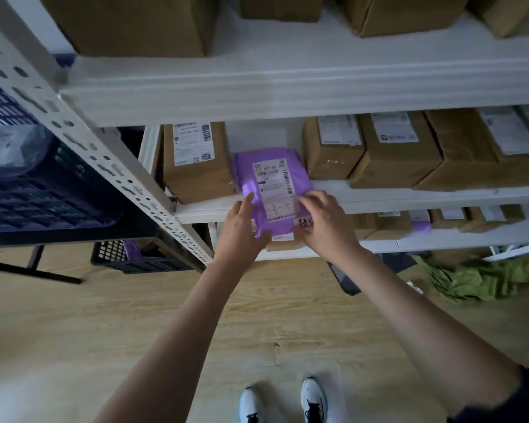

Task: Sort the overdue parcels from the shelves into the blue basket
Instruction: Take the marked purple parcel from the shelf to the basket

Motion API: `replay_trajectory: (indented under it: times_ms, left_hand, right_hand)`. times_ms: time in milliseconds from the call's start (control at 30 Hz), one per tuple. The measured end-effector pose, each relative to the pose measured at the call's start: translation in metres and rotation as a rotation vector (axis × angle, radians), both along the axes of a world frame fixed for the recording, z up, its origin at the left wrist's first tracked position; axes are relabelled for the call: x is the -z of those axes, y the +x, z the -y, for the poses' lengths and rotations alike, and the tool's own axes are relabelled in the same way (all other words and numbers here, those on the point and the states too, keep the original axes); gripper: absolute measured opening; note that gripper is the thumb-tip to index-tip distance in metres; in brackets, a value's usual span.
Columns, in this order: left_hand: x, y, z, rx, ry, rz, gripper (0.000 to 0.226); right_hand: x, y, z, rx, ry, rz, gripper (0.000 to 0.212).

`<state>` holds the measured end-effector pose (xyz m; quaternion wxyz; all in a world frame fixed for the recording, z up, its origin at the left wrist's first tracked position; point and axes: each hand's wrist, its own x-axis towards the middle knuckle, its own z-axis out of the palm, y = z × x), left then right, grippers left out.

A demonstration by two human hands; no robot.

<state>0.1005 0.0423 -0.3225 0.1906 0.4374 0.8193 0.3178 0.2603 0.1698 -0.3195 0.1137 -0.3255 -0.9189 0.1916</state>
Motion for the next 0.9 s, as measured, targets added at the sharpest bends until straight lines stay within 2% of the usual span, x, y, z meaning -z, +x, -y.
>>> replay_trajectory:
  times_ms: [133,333,500,600,733,900]
  left_hand:
    - [0.008,0.004,-0.01,0.011,-0.023,-0.045,0.086]
    - [0.01,0.004,-0.015,-0.019,-0.087,-0.092,0.106]
    - [0.007,0.003,-0.023,-0.087,-0.126,-0.114,0.11]
    - [0.006,-0.002,-0.028,-0.093,-0.098,-0.084,0.112]
    - [0.002,-0.008,-0.029,-0.12,-0.007,0.069,0.114]
    - [-0.001,-0.01,-0.025,-0.123,0.008,0.121,0.118]
  right_hand:
    - [0.005,0.023,-0.015,0.053,-0.054,0.0,0.064]
    - [0.013,0.026,-0.035,0.053,0.013,0.05,0.093]
    - [0.016,0.009,-0.044,0.042,0.015,0.079,0.102]
    - [0.01,-0.004,-0.049,-0.01,-0.036,0.107,0.099]
    - [-0.011,-0.011,-0.052,-0.07,-0.195,0.126,0.101]
    - [-0.027,-0.003,-0.055,-0.065,-0.336,0.077,0.078]
